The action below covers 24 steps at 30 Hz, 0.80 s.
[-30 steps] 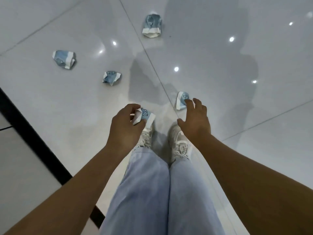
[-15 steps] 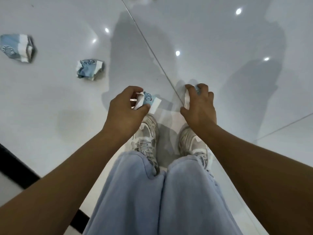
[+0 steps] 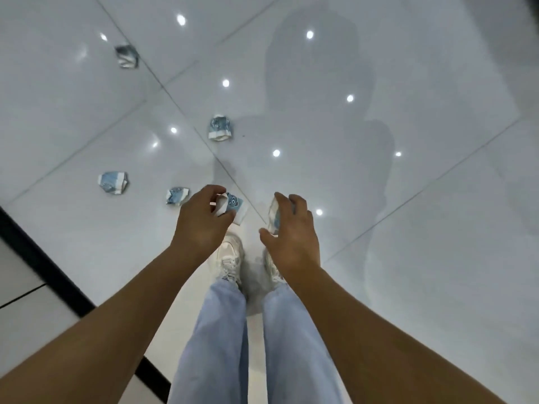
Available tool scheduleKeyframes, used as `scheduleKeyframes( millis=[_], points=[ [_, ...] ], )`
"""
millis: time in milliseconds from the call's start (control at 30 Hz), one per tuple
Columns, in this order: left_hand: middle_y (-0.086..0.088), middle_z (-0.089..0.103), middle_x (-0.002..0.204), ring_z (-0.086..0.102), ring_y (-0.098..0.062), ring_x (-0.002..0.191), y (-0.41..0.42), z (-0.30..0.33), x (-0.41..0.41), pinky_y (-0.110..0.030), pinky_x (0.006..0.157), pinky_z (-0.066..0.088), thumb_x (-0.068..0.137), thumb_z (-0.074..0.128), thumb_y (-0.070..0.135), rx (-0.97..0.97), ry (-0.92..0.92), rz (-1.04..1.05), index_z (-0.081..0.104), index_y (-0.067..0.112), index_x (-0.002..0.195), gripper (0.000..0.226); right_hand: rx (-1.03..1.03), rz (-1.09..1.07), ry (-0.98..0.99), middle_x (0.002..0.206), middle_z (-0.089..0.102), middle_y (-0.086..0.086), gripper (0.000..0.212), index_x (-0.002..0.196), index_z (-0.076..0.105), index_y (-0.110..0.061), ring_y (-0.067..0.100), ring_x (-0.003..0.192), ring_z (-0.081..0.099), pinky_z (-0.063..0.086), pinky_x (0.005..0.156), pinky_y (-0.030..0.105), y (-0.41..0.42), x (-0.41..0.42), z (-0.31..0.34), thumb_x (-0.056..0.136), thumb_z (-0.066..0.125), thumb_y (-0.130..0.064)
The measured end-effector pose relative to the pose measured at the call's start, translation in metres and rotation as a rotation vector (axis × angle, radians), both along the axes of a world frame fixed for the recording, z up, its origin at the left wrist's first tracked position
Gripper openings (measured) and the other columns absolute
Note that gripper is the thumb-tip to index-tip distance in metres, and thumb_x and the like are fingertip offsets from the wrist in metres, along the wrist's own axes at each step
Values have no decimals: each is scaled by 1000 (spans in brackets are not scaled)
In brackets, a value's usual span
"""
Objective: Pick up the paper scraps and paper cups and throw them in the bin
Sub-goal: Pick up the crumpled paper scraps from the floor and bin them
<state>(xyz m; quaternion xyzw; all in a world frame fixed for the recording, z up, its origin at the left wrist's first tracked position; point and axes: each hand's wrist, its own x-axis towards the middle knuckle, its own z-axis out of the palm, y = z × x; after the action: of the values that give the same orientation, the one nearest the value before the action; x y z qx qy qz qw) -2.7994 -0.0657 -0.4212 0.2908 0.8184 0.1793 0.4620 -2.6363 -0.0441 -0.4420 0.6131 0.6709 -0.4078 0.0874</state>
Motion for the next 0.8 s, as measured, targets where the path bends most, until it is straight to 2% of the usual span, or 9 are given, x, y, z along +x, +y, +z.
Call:
scheduleKeyframes(
  millis=[167,267,367,467,600,733,800],
  points=[
    [-7,62,115,58,-23,103,34,119,16,-38,93,48,83,64,8,93,17,-26,58,10,119,36,96,-15,-1,151,24,-2,70,147,29,-26,21,133,34,45,99,34,25,16,126,88,66,-32],
    [-7,63,109,59,-23,97,45,185,29,-35,89,49,84,64,7,151,-3,-37,59,10,116,33,140,-53,0,151,25,0,70,146,30,-25,22,132,34,46,96,35,29,28,194,87,67,-31],
    [-1,61,100,57,-17,89,45,234,41,-25,82,46,83,65,6,201,-36,-60,59,11,113,31,162,-101,-15,151,24,0,70,146,30,-25,22,131,34,46,93,35,19,39,244,87,67,-30],
    [3,58,94,57,-14,85,33,269,49,-22,76,42,83,65,6,215,-83,-111,59,12,113,31,171,-202,-11,150,24,-1,69,145,32,-26,22,131,34,46,91,34,0,44,279,86,67,-29],
    [6,58,91,58,-14,86,11,304,49,-22,76,44,83,65,8,224,-94,-256,60,15,111,29,173,-351,-15,149,25,0,69,144,33,-26,23,130,35,47,92,35,-34,42,315,85,68,-29],
    [2,60,102,58,-15,92,-7,330,52,-24,83,46,84,65,10,273,-71,-511,59,13,114,32,202,-485,-5,148,27,1,70,145,34,-24,23,130,36,46,94,36,-70,43,343,85,69,-29],
    [0,60,107,58,-16,93,-13,339,58,-23,81,44,84,66,12,285,-47,-615,58,14,117,34,212,-554,4,148,28,2,70,145,35,-23,24,130,37,45,97,36,-90,46,354,85,69,-29]
  ],
)
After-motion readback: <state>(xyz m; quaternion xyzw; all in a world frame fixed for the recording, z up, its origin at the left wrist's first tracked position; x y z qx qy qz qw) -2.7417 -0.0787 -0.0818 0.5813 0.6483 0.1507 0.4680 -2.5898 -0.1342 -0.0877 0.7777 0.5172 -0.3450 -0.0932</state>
